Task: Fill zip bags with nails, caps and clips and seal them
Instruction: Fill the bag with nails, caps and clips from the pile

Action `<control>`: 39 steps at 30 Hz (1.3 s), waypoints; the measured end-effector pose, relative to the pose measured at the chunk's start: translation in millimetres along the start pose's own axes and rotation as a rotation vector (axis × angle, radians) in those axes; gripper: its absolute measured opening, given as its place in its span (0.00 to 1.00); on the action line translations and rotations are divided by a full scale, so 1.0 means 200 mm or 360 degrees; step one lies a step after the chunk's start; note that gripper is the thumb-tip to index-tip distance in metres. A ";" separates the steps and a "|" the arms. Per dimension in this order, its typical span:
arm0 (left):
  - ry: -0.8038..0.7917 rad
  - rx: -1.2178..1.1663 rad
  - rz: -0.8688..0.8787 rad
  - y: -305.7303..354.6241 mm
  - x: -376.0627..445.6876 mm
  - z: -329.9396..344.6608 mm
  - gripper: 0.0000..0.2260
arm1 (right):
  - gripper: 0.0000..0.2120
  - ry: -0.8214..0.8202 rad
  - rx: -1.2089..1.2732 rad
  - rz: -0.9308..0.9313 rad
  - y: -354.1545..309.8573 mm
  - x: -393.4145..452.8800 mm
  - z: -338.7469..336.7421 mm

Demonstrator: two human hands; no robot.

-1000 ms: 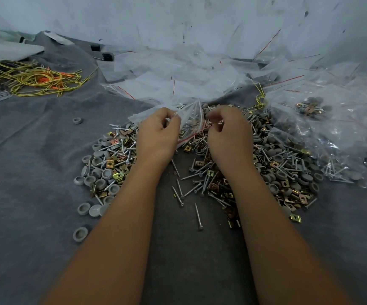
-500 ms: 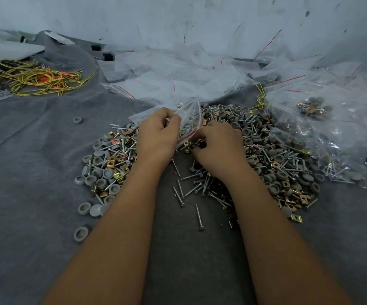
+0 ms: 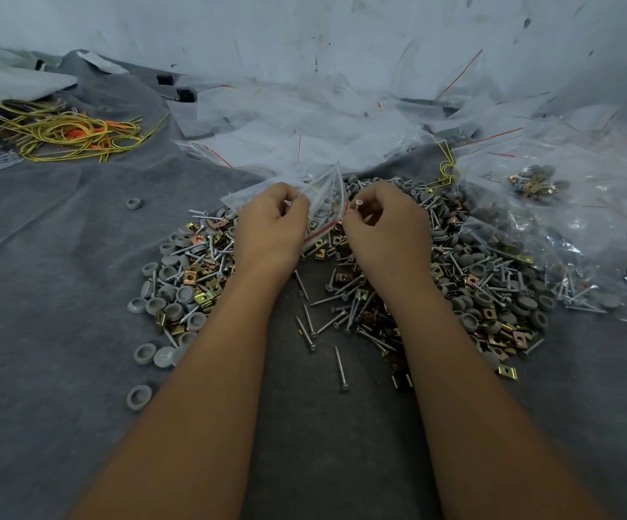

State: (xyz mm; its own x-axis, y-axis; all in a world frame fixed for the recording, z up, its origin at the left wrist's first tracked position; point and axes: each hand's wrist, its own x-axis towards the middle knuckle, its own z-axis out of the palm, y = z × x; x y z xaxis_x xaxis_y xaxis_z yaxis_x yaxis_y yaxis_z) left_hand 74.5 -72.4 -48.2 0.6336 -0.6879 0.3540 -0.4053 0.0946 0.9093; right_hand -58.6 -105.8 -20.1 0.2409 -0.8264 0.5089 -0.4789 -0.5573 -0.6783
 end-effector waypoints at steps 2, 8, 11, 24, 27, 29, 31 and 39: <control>-0.0008 0.0026 -0.0003 0.00 0.00 0.00 0.09 | 0.03 0.0124 0.0138 -0.0038 -0.01 0.00 -0.01; -0.0055 0.0035 0.0020 0.01 -0.01 0.00 0.08 | 0.04 0.0153 0.0349 -0.0197 -0.03 0.00 -0.01; -0.0058 0.0026 0.0034 0.01 -0.01 0.00 0.08 | 0.05 -0.0012 0.0284 -0.0112 -0.02 0.01 0.02; -0.0017 -0.0015 0.0016 -0.01 0.00 0.00 0.09 | 0.19 -0.0068 0.0228 0.0243 0.03 0.03 0.00; -0.0018 -0.0033 0.0019 0.00 0.00 0.00 0.09 | 0.17 -0.0276 0.0042 0.0168 0.03 0.02 0.01; -0.0017 -0.0030 0.0024 0.00 0.00 0.00 0.08 | 0.16 -0.0462 -0.0186 0.0046 0.02 0.02 0.02; -0.0011 -0.0026 0.0023 -0.01 0.00 0.00 0.08 | 0.16 -0.0661 -0.0523 -0.0074 0.02 0.01 0.02; -0.0017 -0.0023 0.0018 0.00 0.00 0.00 0.08 | 0.19 -0.0808 -0.0753 -0.0214 0.04 0.01 0.03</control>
State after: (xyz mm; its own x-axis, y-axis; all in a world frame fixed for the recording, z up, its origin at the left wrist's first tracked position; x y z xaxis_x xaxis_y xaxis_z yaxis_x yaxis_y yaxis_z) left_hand 74.1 -72.7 -47.6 0.6222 -0.6942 0.3620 -0.4026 0.1128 0.9084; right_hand -57.4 -113.0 -27.3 0.6327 -0.7522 0.1840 -0.7050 -0.6578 -0.2650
